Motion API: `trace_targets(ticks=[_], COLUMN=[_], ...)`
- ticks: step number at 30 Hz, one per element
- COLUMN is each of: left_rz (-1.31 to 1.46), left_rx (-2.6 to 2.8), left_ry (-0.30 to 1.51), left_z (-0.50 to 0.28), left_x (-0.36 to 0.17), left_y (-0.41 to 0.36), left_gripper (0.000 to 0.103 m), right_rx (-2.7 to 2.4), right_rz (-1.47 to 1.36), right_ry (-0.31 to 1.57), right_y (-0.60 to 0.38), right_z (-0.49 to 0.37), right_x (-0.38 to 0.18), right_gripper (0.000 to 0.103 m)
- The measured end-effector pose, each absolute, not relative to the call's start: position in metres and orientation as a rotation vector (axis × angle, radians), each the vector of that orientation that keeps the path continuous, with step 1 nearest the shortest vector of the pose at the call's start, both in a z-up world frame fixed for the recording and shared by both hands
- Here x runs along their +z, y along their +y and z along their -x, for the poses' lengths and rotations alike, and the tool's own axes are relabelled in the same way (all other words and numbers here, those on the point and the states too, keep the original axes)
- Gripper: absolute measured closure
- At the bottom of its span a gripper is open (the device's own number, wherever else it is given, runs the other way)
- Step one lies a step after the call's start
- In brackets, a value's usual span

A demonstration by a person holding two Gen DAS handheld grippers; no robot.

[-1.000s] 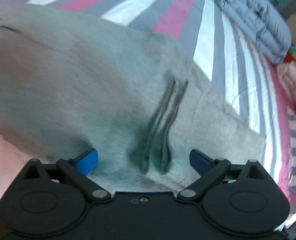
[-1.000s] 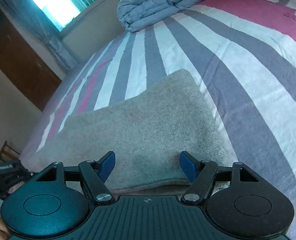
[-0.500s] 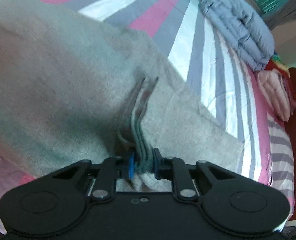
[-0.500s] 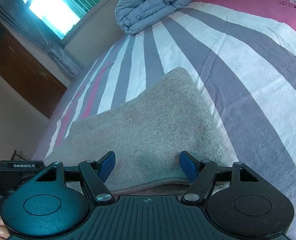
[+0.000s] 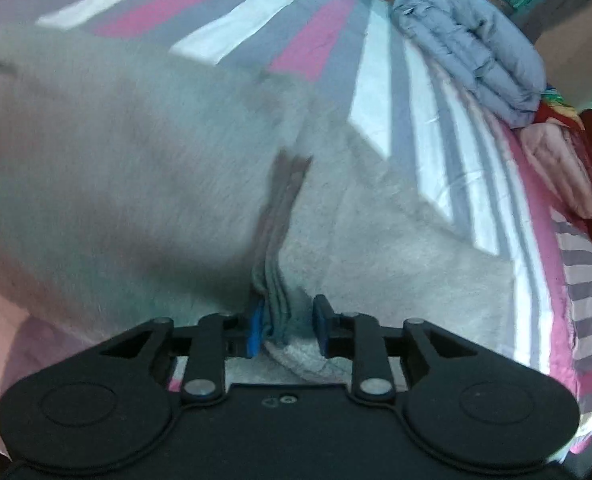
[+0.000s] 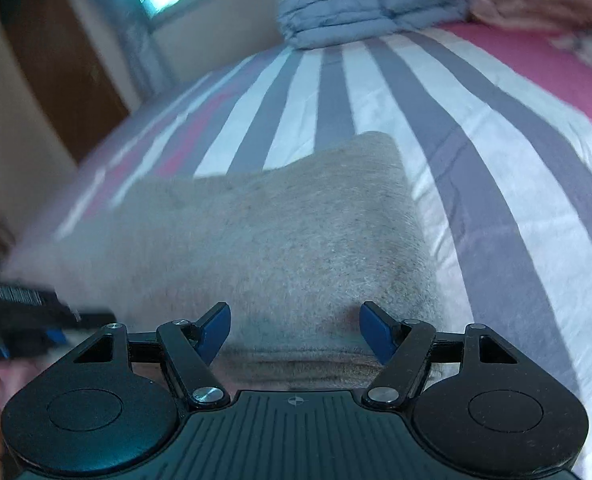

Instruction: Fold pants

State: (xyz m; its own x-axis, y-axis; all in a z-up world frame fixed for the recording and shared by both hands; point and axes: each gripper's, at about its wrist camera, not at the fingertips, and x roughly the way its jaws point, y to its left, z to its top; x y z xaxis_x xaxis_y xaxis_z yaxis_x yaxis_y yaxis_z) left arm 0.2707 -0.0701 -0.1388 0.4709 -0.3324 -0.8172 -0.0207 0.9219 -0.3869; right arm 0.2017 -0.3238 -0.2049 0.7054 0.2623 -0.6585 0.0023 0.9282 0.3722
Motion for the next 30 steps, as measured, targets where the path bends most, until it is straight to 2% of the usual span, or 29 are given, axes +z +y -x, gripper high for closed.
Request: trace_targets(ticks=[2, 3, 4, 10, 15, 19, 27, 30], left_rz=[0.371, 0.386, 0.399, 0.531, 0.725, 0.928, 1.161, 1.213], left_rx=[-0.163, -0.118, -0.078, 0.186, 0.307, 0.250, 0.072, 0.062], left_ry=[1.034, 1.006, 0.982, 0.913, 0.941, 0.934, 0.787, 0.792], left_z=[-0.265, -0.260, -0.256, -0.241, -0.244, -0.249, -0.268, -0.281], left_x=[-0.124, -0.115, -0.112, -0.105, -0.135, -0.168, -0.198, -0.219], left_y=[-0.056, -0.041, -0.029, 0.075, 0.153, 0.175, 0.185, 0.189], left_gripper=[0.057, 0.026, 0.013, 0.014, 0.015, 0.015, 0.014, 0.017], right_rx=[0.151, 0.146, 0.140, 0.181, 0.238, 0.250, 0.258, 0.256], right_rz=[-0.337, -0.348, -0.378, -0.490, -0.518, -0.551, -0.543, -0.521], right_ry=[0.796, 0.798, 0.789, 0.744, 0.765, 0.775, 0.779, 0.779], right_y=[-0.322, -0.323, -0.325, -0.315, -0.285, -0.270, -0.265, -0.260], right_z=[-0.204, -0.204, -0.203, -0.202, -0.212, -0.220, -0.224, -0.224], right_x=[-0.204, -0.203, -0.200, -0.190, -0.187, -0.188, -0.192, -0.194], right_gripper=[0.032, 0.032, 0.032, 0.032, 0.032, 0.032, 0.025, 0.025])
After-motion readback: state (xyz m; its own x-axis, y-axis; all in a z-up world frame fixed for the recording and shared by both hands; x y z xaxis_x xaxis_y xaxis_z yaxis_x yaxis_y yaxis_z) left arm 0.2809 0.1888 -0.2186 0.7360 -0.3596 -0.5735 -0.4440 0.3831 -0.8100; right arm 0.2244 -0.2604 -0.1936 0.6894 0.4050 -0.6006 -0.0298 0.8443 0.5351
